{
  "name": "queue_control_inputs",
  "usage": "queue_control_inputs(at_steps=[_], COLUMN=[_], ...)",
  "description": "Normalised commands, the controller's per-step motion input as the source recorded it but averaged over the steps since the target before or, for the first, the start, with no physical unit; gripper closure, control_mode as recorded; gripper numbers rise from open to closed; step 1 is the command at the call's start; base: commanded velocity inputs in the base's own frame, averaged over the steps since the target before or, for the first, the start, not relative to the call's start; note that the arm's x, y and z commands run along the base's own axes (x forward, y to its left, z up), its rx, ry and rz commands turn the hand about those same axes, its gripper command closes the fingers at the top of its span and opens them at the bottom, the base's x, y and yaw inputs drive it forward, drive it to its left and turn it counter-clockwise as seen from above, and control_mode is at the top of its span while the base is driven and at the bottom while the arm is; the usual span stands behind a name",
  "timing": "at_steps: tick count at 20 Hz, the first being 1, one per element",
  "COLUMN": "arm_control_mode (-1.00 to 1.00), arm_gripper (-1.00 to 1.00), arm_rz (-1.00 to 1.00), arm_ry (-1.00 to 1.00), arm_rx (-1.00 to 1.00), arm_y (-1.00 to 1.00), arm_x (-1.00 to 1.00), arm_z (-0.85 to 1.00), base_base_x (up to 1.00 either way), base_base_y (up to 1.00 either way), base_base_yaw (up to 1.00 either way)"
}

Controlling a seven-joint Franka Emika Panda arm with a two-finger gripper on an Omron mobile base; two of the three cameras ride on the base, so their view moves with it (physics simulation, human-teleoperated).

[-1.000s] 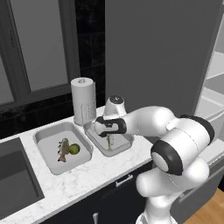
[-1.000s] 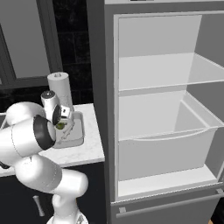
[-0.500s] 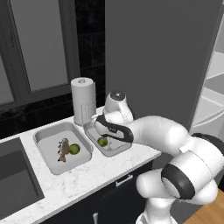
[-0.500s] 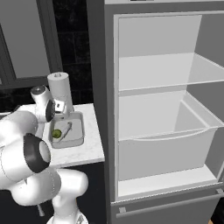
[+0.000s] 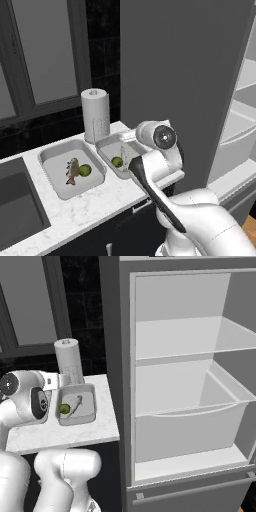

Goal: Place one lime and one fish in each tupperware on the nearby counter, to pack two identical lunches.

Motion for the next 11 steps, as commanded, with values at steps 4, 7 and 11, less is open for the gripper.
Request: queue_control_inputs(at_steps=[4, 7, 11], arm_control_mode=[-1.00, -1.00, -1.00], arm_gripper=[-1.00, -1.00, -1.00], arm_rz=[0.00, 0.00, -0.04], arm_ry=[-0.59, -0.63, -0.88], arm_rx=[0.00, 0.00, -0.04], arm_y=[-0.30, -0.15, -0.16], arm_x=[-1.00, -1.00, -0.99], arm_z=[1.00, 1.00, 0.79], base_base_x=[0.00, 0.00, 0.00], base_base_y=[0.00, 0.00, 0.00], base_base_yaw=[0.00, 0.00, 0.00])
